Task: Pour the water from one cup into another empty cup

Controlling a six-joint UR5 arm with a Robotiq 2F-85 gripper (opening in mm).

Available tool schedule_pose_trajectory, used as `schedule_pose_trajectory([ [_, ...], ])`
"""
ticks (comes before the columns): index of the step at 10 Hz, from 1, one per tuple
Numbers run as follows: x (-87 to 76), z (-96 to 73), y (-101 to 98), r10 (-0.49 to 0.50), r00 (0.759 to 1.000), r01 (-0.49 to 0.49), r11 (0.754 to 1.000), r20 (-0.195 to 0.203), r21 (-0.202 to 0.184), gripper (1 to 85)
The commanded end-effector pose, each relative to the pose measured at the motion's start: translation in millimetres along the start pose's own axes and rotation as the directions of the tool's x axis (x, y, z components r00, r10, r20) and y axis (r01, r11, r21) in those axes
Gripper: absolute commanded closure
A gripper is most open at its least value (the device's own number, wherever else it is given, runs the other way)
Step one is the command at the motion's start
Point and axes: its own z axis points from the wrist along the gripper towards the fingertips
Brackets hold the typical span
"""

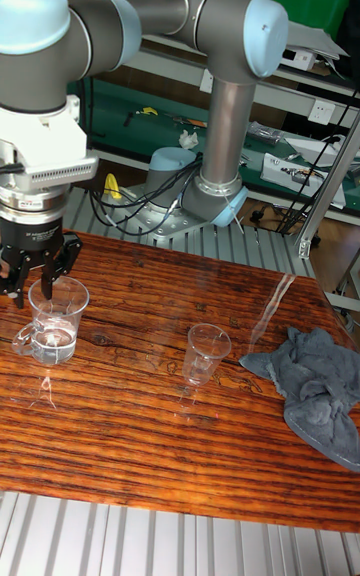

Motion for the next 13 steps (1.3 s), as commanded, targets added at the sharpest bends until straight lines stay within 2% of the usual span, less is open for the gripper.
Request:
schedule_pose_trajectory([
  [1,0.3,5.3,5.5,-0.005,1.000,0.005,0.999,0.007,-0.036,45.0],
  [5,2.8,13.0,6.9,0.019,1.000,-0.018,0.998,0.006,-0.066,53.7],
  [7,3.5,15.3,-2.7,-0.004,1.000,0.005,0.998,0.010,-0.068,54.3],
  [9,1.9,17.4,-5.1,-0.014,1.000,0.015,0.996,0.017,-0.086,54.3],
  [12,-1.3,17.9,10.1,0.003,1.000,-0.001,0.989,0.012,-0.147,54.3],
  [13,-0.3,18.1,11.8,0.008,1.000,-0.006,0.988,0.007,-0.154,55.0],
])
